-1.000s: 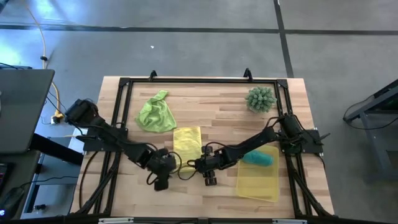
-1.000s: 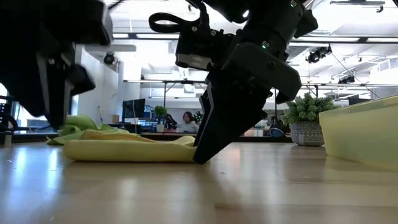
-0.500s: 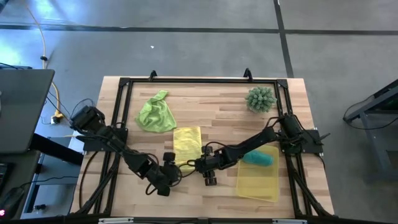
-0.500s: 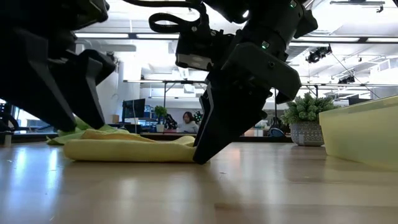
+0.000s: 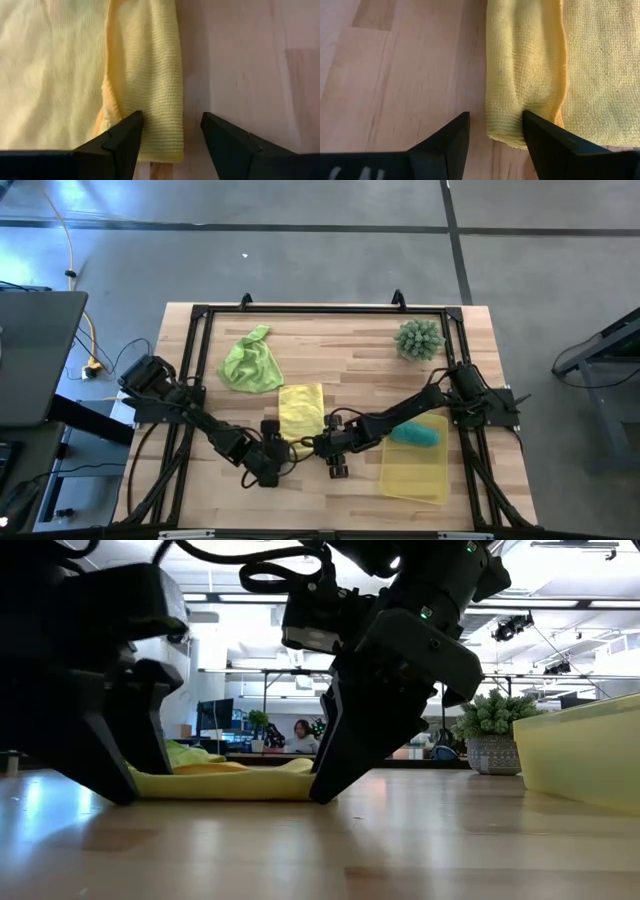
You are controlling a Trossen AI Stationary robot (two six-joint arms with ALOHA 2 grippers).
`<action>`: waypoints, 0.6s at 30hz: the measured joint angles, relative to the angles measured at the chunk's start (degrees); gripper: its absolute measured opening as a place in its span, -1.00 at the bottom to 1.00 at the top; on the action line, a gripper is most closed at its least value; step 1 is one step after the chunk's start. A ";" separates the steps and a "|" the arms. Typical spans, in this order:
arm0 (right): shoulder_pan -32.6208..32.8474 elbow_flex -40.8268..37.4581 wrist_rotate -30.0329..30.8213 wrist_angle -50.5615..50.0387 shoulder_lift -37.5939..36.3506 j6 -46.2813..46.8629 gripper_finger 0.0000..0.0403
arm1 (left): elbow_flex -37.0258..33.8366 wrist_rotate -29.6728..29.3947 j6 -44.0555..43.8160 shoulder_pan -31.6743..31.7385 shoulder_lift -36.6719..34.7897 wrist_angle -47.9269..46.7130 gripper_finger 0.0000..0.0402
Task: Roll microfiber towels into tight, uniform cylinder then place into a basket
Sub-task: Roll the yellow microfiber cloth
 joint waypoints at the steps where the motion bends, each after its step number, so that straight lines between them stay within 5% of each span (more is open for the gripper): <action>1: 0.00 0.00 0.00 0.02 0.00 -0.04 -0.12 | 0.00 0.27 -1.72 0.10 0.04 -0.24 -0.02; 18: 0.63 0.03 2.04 0.21 0.28 -1.44 -0.12 | -0.13 -0.40 -11.46 0.34 0.20 -1.82 -0.75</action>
